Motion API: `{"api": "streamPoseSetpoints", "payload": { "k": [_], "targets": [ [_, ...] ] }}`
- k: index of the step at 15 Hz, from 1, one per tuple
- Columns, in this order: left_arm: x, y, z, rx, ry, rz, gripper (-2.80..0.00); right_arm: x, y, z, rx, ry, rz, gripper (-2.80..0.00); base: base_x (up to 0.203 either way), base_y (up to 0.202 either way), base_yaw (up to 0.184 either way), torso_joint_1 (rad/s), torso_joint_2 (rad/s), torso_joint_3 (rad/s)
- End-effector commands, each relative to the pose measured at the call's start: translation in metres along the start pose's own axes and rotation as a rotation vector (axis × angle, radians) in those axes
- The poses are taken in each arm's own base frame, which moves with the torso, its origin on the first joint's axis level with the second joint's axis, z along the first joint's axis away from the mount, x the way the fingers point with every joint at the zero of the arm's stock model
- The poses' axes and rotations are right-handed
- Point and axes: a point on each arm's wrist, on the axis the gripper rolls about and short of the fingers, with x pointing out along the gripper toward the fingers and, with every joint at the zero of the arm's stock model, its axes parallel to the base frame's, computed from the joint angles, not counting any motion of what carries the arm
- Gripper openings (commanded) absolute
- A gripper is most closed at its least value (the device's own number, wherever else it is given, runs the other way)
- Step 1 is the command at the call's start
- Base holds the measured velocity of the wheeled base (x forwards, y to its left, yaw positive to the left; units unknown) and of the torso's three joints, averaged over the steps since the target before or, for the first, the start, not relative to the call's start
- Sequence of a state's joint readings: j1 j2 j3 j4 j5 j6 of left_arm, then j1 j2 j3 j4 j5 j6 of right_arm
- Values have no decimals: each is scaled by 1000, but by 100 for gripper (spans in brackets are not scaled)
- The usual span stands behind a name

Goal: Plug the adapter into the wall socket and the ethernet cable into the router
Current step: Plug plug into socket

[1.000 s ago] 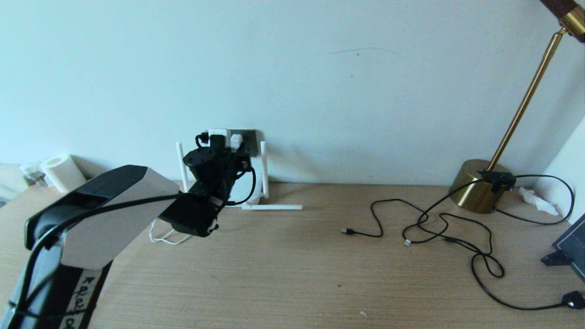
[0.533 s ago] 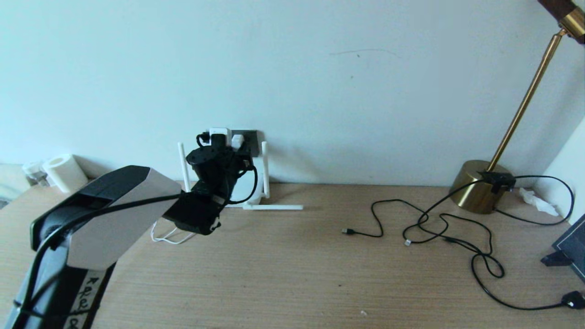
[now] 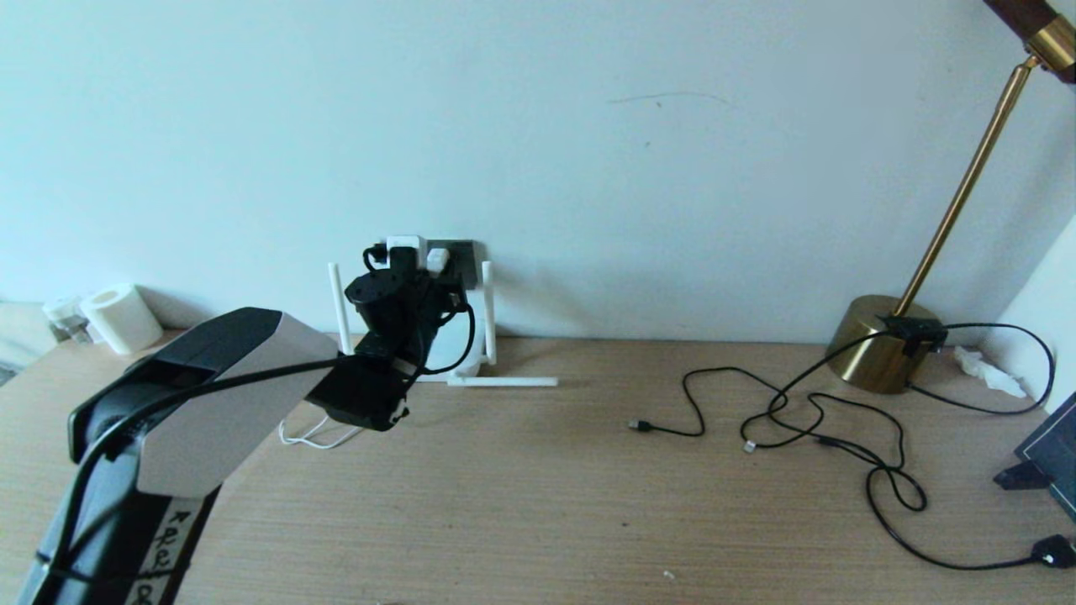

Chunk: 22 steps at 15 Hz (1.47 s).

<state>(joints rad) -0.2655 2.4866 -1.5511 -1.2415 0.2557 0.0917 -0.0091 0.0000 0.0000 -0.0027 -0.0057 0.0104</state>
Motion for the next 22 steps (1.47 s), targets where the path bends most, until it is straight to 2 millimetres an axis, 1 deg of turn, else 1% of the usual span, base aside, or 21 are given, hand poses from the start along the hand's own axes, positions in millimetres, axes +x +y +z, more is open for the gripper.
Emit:
{"api": "streamPoseSetpoints", "payload": {
  "k": [1, 7, 10, 13, 14, 19, 22],
  "targets": [
    [-1, 1, 0, 1, 1, 3, -280, 0, 0, 0, 0, 1, 0, -280, 0, 0, 0, 0, 0, 0],
    [-1, 1, -3, 3, 7, 3, -280, 0, 0, 0, 0, 1, 0, -280, 0, 0, 0, 0, 0, 0],
    [-9, 2, -11, 13, 52, -12, -280, 0, 0, 0, 0, 0, 0, -280, 0, 0, 0, 0, 0, 0],
    [-8, 7, -13, 15, 56, -3, -280, 0, 0, 0, 0, 1, 0, -280, 0, 0, 0, 0, 0, 0],
    [-8, 7, -11, -1, 51, -3, 0, 0, 0, 0, 0, 1, 0, -280, 0, 0, 0, 0, 0, 0],
    [-7, 6, -4, -18, 35, -6, 0, 0, 0, 0, 0, 1, 0, -280, 0, 0, 0, 0, 0, 0],
    [-11, -1, 9, -28, 20, -22, 0, 0, 0, 0, 0, 0, 0, -280, 0, 0, 0, 0, 0, 0]
  ]
}}
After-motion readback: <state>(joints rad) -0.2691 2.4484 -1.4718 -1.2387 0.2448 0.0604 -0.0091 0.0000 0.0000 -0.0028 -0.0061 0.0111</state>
